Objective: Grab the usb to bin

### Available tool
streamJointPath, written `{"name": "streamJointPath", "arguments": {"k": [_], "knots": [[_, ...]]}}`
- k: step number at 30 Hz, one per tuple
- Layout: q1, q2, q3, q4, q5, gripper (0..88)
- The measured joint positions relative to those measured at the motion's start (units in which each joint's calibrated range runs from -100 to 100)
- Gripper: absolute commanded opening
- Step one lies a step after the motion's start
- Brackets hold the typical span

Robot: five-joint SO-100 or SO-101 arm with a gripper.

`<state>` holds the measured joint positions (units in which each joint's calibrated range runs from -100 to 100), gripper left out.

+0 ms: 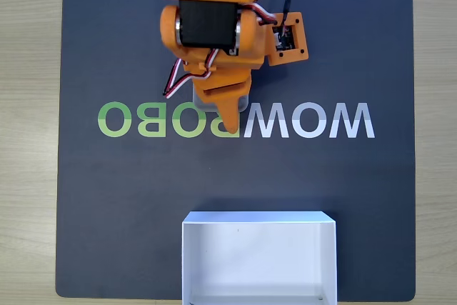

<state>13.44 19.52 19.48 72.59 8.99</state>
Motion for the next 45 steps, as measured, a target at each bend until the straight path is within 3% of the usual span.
{"name": "streamJointPath", "arguments": {"k": [8,15,18,28,34,45], "knots": [[-0.1,0.8,1.8,-2.5,0.1,44.3],[-0.1,1.5,1.4,-2.6,-2.4,18.8],[-0.1,1.5,1.2,-3.0,-2.8,12.8],[0.2,1.7,-5.0,0.2,-2.9,10.5],[-0.4,-4.3,-26.0,10.3,-2.9,10.9],[-2.1,-10.2,-62.6,17.8,0.0,10.6]]}}
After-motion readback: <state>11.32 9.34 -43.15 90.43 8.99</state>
